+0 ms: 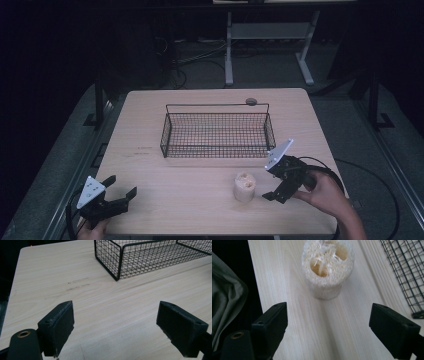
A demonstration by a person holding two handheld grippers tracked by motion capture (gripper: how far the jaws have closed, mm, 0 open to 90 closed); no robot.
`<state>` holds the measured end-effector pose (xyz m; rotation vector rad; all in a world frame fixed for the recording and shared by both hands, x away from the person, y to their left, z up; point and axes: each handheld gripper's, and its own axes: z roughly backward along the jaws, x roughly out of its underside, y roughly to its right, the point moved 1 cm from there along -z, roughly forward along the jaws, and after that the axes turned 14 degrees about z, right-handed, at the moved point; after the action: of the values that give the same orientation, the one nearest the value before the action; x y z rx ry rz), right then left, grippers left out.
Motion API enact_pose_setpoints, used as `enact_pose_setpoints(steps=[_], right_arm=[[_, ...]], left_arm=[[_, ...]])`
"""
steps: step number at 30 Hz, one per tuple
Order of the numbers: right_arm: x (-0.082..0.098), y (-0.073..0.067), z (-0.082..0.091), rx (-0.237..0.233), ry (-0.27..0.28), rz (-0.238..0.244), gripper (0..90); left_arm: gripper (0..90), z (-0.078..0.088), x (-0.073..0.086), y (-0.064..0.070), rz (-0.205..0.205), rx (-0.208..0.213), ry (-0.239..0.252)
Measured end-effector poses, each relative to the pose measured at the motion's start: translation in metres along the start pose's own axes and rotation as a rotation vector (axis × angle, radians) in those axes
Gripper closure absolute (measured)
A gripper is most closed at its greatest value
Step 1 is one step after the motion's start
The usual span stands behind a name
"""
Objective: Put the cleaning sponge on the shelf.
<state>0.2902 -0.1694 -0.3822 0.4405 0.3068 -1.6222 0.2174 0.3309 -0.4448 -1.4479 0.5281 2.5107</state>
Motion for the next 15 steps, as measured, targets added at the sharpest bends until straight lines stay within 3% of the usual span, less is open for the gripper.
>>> enact_pose_setpoints(steps=[7,15], right_arm=[[-0.018,0.005,-0.007,-0.024,-0.011,0.034,14.8],[-0.032,0.012,-0.018,-0.060,-0.036,0.042,14.8]], left_arm=[[13.8,0.000,0.000,-0.001,-0.002,0.000,0.000],[13.8,0.000,0.000,-0.001,-0.003,0.002,0.000]])
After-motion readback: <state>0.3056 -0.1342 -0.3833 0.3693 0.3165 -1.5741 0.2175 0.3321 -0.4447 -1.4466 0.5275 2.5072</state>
